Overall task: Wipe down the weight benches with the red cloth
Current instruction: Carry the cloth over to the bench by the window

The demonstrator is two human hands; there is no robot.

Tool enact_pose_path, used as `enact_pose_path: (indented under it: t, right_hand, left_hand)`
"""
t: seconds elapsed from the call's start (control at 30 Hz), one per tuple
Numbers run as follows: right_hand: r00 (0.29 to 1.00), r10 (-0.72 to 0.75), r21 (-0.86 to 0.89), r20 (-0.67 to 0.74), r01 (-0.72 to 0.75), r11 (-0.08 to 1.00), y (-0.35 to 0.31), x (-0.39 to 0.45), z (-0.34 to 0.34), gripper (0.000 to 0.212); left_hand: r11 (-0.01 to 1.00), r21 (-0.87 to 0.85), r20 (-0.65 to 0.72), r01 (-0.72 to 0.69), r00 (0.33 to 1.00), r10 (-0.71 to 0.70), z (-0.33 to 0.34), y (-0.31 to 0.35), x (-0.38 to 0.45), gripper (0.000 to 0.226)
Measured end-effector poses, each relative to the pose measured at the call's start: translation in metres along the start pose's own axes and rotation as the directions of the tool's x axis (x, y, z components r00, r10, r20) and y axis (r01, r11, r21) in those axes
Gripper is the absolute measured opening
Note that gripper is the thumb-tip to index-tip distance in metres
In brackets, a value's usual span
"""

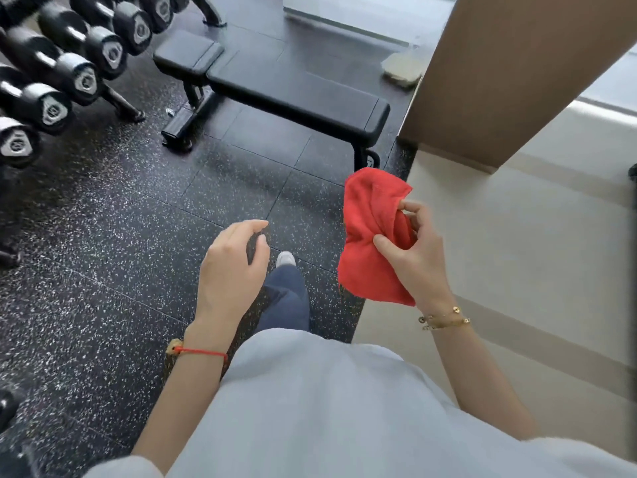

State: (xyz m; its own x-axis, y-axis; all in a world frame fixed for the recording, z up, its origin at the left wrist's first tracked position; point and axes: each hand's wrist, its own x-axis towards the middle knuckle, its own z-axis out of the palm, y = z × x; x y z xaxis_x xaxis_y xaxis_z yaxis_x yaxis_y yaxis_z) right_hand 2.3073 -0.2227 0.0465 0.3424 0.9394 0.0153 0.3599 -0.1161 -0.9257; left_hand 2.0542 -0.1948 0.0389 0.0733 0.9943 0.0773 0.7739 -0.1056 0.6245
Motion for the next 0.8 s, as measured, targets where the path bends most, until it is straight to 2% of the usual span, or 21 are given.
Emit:
enact_pose_path:
  t: [0.2, 0.4, 0.8]
  right_hand:
    - [0.995, 0.008, 0.023, -0.097, -0.006, 1.0, -0.035, 0.122, 0.056, 0.044]
    - [0.981, 0.078, 0.047, -0.178, -0.071, 0.996, -0.057, 0.213, 0.102, 0.045]
    - [0.961, 0.174, 0.071, -0.215, -0.162, 0.984, -0.04, 0.375, 0.138, 0.044]
  left_hand:
    - [0.998, 0.002, 0.006, -0.063, 0.998, 0.063, -0.029, -0.02, 0.152, 0.029]
    - [0.989, 0.014, 0.078, -0.15, 0.986, 0.148, -0.04, -0.032, 0.276, 0.028]
    - [0.98, -0.005, 0.156, -0.198, 0.968, 0.196, 0.015, -0.029, 0.456, 0.028]
